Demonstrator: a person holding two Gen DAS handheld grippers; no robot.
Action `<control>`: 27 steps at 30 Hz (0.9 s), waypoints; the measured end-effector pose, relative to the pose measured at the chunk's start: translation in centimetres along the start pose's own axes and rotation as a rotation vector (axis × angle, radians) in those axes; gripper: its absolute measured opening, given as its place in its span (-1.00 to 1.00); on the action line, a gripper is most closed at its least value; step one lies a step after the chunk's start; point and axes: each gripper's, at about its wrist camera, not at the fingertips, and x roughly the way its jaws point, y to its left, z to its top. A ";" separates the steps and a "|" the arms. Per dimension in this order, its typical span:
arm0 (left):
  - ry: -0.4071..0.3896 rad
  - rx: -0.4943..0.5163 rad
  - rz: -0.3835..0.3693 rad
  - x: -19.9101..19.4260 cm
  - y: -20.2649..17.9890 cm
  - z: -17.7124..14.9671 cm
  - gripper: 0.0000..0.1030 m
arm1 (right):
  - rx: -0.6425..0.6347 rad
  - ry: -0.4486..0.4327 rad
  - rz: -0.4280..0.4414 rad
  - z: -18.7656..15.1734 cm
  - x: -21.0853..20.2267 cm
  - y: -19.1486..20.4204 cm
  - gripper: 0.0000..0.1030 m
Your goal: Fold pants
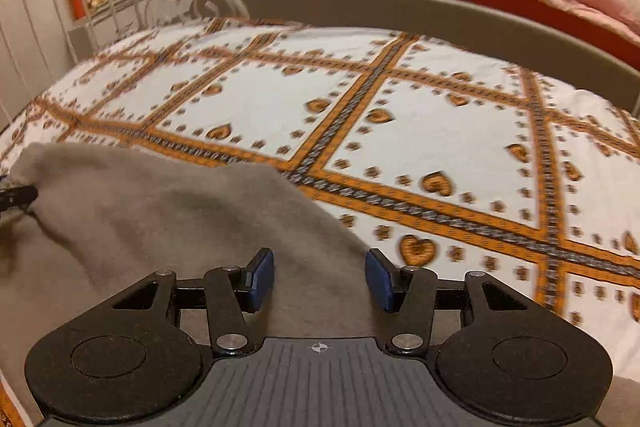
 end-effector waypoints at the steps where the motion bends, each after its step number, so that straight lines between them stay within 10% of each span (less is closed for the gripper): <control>1: -0.014 -0.003 0.008 -0.5 -0.2 0.2 0.39 | 0.001 -0.018 -0.003 -0.2 -0.9 -0.5 0.00; 6: -0.085 0.003 -0.015 -3.4 -1.8 0.9 0.51 | -0.006 -0.062 -0.073 -2.2 -5.9 -4.5 0.00; 11: -0.098 0.028 -0.034 -5.1 -4.3 0.5 0.57 | 0.088 0.085 -0.196 -6.4 -6.2 -11.9 0.01; 27: -0.174 -0.057 0.019 -8.4 -2.4 -0.7 0.57 | 0.636 -0.166 -0.297 -15.8 -23.2 -26.8 0.08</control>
